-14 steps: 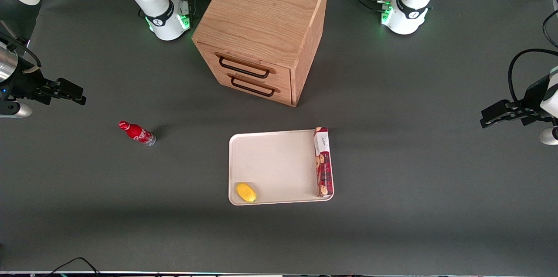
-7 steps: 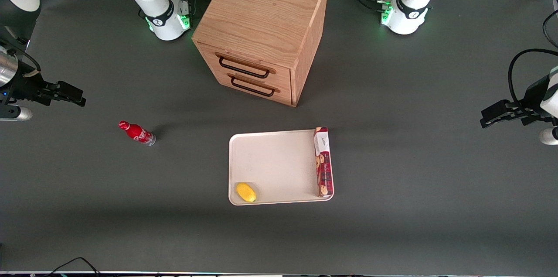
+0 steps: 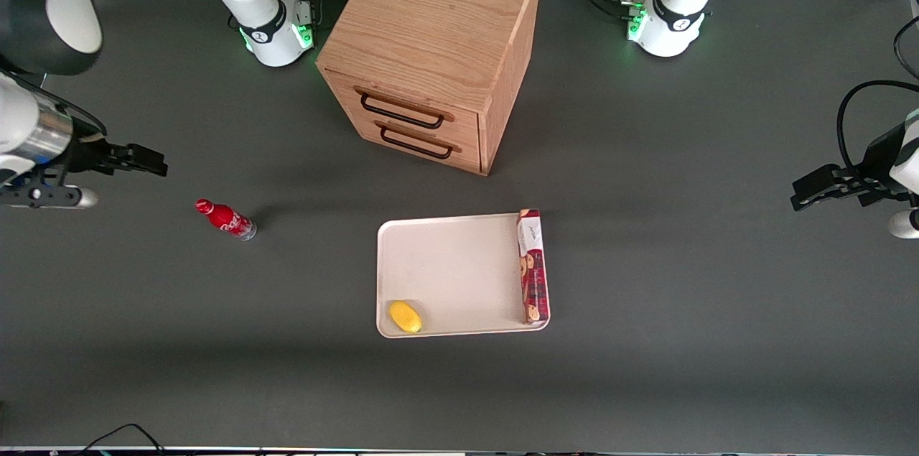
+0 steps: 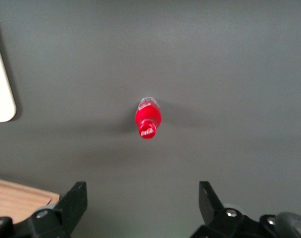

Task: Place coke bottle on tray
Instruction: 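Lower the open right gripper around the bottle and close it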

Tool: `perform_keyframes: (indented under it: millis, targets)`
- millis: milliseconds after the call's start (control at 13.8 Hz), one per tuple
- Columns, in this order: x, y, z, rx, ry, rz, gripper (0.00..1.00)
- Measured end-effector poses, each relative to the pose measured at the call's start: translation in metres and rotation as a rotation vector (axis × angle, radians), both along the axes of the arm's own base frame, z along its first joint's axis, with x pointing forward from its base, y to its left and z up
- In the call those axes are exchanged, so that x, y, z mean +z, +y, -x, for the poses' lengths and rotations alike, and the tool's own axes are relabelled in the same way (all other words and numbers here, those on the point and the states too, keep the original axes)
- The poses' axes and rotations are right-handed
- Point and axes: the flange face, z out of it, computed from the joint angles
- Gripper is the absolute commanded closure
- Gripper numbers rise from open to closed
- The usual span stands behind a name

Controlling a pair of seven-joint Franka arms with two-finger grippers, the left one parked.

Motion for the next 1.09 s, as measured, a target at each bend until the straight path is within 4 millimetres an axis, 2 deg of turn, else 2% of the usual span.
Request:
perform_keyframes:
  millis: [290, 435, 871, 1089]
  targets:
    - [-0.072, 0.000, 0.008, 0.004, -0.071, 0.001, 0.00]
    - [-0.099, -0.001, 0.015, 0.003, -0.101, 0.001, 0.00]
    - [-0.135, -0.003, 0.030, 0.001, -0.149, 0.001, 0.00]
    - [-0.145, -0.003, 0.032, 0.000, -0.168, 0.002, 0.00]
